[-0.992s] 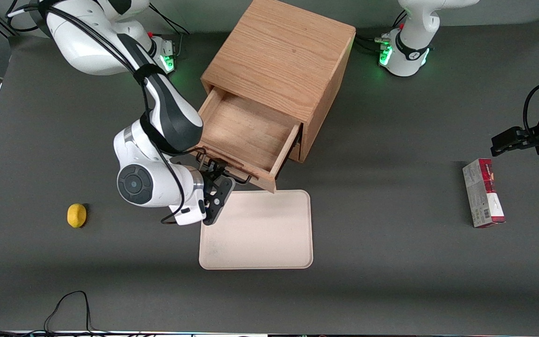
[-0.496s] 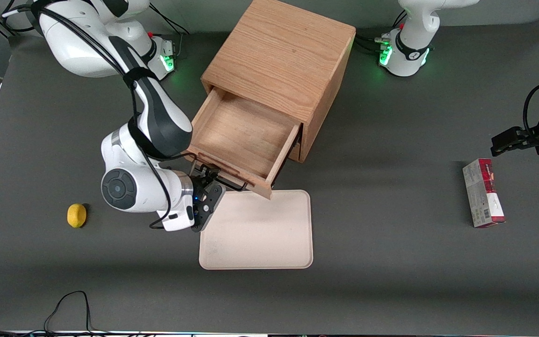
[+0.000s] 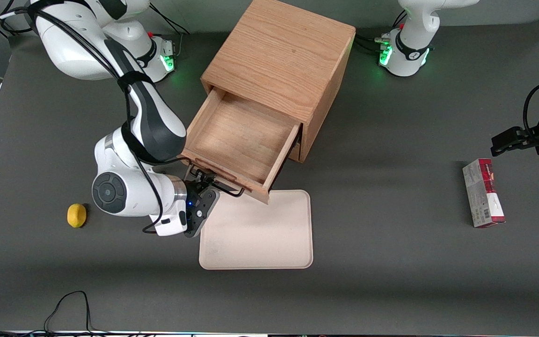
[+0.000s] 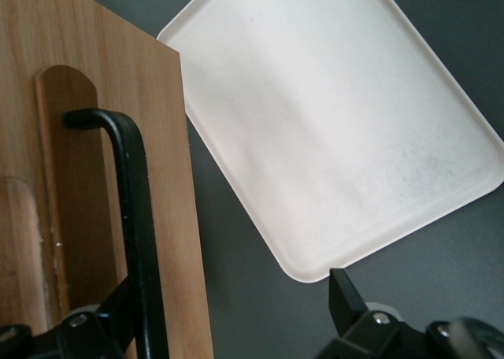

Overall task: Open upper drawer
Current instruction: 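Keep pulling the drawer further out with the right gripper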

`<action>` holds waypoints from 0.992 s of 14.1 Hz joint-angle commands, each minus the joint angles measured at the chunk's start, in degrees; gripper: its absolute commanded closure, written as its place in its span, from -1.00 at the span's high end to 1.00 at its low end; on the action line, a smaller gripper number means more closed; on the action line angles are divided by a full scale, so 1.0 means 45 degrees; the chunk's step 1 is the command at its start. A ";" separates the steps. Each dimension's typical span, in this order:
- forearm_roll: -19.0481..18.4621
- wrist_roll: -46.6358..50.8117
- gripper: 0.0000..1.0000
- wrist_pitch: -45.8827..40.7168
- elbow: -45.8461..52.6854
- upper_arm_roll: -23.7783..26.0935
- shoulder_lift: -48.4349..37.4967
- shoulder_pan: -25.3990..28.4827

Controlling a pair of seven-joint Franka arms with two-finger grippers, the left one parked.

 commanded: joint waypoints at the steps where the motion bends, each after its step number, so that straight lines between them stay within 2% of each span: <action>1: -0.0031 -0.0326 1.00 0.0225 0.0418 0.0075 0.0238 -0.0306; 14: 0.0144 -0.0190 1.00 0.0985 0.0399 0.0095 0.0433 -0.0951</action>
